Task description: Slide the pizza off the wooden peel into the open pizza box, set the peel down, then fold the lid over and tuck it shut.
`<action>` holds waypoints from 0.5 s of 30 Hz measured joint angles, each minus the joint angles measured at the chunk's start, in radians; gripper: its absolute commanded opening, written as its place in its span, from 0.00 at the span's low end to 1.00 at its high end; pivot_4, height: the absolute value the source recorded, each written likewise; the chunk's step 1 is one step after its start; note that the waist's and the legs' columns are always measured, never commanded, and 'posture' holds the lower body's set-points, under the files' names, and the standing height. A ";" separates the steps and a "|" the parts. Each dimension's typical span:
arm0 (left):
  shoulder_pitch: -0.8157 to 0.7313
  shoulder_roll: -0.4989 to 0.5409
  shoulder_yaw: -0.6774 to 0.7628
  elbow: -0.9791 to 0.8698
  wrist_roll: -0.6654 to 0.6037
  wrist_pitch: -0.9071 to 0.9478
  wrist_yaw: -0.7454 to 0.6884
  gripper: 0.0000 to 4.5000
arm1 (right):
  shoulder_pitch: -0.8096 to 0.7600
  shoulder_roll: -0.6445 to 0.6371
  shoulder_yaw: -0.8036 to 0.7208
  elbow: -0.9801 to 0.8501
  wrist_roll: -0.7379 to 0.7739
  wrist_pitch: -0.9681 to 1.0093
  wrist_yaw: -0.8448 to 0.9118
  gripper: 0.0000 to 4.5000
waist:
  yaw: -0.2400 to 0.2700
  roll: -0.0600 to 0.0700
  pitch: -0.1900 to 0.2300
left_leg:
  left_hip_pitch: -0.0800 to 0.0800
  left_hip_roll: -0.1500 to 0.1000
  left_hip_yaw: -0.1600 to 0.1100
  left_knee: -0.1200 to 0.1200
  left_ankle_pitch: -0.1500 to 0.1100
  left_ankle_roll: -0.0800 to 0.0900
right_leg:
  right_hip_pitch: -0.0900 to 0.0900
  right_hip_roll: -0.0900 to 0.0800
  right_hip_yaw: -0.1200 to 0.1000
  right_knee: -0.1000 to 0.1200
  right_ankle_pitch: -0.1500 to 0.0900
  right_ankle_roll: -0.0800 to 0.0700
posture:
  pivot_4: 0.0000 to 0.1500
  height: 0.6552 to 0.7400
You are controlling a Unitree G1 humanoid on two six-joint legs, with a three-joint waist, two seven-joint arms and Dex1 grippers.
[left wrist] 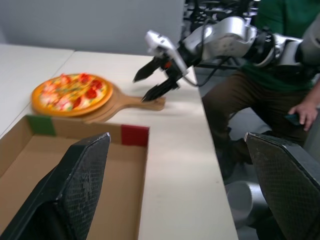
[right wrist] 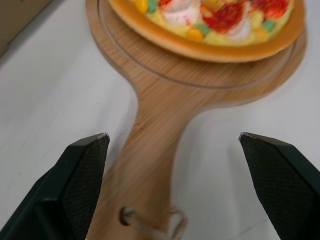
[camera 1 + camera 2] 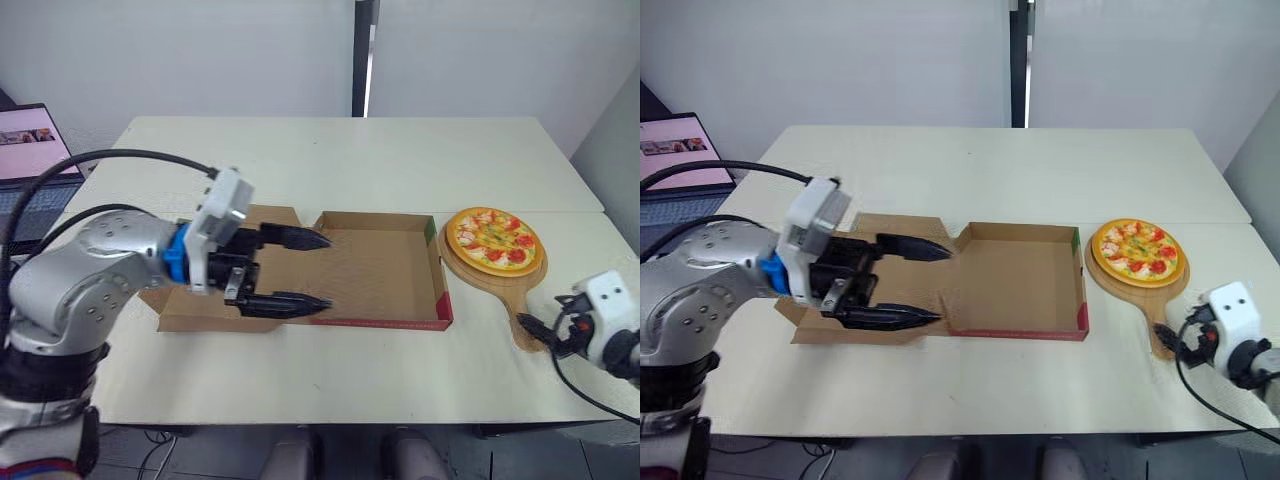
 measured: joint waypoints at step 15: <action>-0.083 -0.041 -0.098 0.060 0.112 -0.020 -0.019 1.00 | -0.142 0.068 0.114 0.039 -0.027 0.081 -0.139 0.95 | -0.002 0.000 0.000 | 0.001 0.000 0.000 0.000 0.000 0.000 | 0.000 0.001 0.000 0.000 0.000 0.000 | 1.00 0.86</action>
